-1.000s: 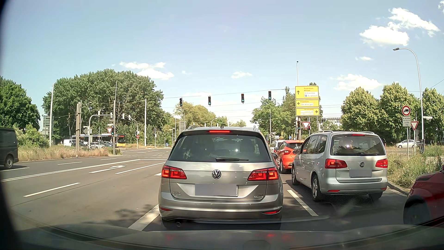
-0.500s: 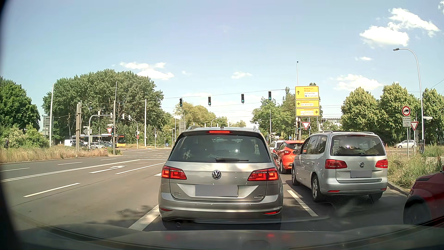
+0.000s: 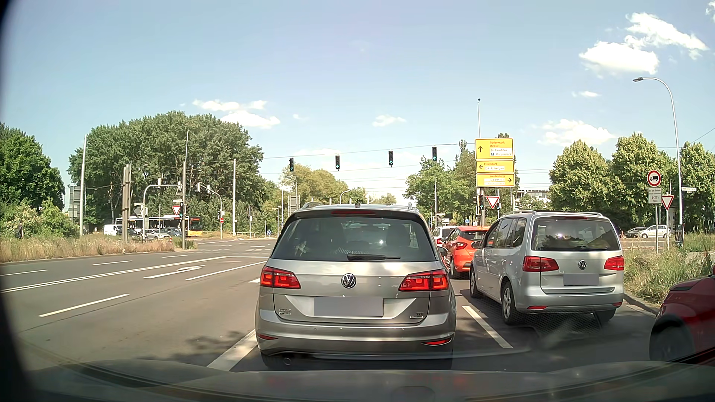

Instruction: Follow the waypoints while adhering to traffic rules and regulations

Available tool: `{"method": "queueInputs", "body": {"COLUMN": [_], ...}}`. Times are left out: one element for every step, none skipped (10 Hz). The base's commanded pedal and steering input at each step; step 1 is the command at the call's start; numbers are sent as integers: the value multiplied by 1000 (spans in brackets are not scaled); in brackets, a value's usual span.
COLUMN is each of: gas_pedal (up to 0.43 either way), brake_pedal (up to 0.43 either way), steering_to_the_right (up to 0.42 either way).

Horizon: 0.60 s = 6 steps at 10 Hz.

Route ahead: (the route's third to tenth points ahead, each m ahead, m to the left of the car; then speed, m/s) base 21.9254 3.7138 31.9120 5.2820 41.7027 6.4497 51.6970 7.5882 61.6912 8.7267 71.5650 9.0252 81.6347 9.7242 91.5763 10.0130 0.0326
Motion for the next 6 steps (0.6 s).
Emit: {"method": "queueInputs", "body": {"gas_pedal": [0, 0, 0, 0, 0, 0], "brake_pedal": [238, 238, 238, 232, 220, 165], "steering_to_the_right": [3, 3, 3, 3, 3, 3]}}
